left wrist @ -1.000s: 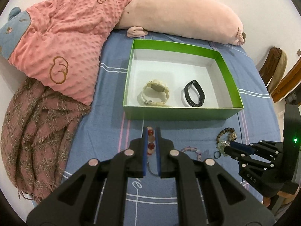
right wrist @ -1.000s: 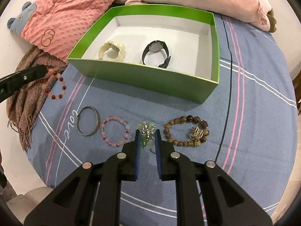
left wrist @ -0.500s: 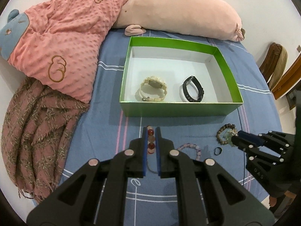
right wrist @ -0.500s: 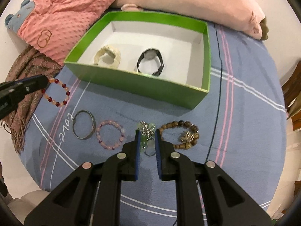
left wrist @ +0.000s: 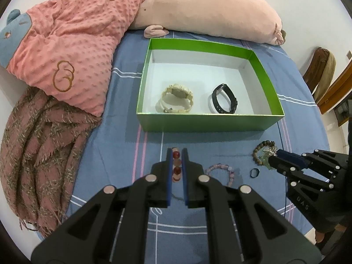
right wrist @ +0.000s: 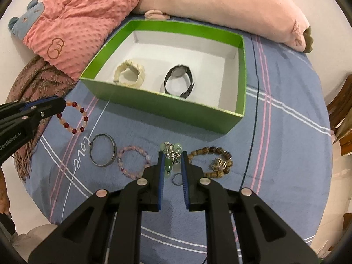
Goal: Organize jewelry
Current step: 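Grasp the red-and-cream bead bracelet with the left gripper while the right gripper holds the pendant, then carry the bracelet and pendant into the green box and open both grippers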
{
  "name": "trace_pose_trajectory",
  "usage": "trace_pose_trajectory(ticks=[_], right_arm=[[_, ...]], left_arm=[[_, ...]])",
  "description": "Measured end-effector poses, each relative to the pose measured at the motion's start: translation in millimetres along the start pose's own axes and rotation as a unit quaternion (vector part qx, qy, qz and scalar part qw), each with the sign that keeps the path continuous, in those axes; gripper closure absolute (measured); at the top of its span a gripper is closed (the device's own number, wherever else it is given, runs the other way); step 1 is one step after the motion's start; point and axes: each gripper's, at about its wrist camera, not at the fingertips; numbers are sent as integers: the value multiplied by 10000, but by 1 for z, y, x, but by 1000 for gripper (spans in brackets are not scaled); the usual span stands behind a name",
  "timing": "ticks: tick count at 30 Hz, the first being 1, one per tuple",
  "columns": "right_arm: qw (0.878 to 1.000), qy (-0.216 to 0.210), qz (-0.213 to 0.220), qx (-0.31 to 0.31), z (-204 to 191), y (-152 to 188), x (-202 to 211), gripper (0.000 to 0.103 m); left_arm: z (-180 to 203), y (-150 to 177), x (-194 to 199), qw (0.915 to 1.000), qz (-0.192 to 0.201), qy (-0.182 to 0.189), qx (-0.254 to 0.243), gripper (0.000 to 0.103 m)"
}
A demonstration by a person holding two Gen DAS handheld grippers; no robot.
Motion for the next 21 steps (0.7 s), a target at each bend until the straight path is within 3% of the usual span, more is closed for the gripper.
trace_pose_trajectory(ticks=[21], right_arm=[[9995,-117,-303,-15,-1,9,-22,89]], left_arm=[[4,4,-12,9999,-170,23,-16,95]])
Point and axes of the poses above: each gripper's, at about its wrist camera, not at the fingertips, and x roughly against the way its jaws point, z to its right, y to its underside
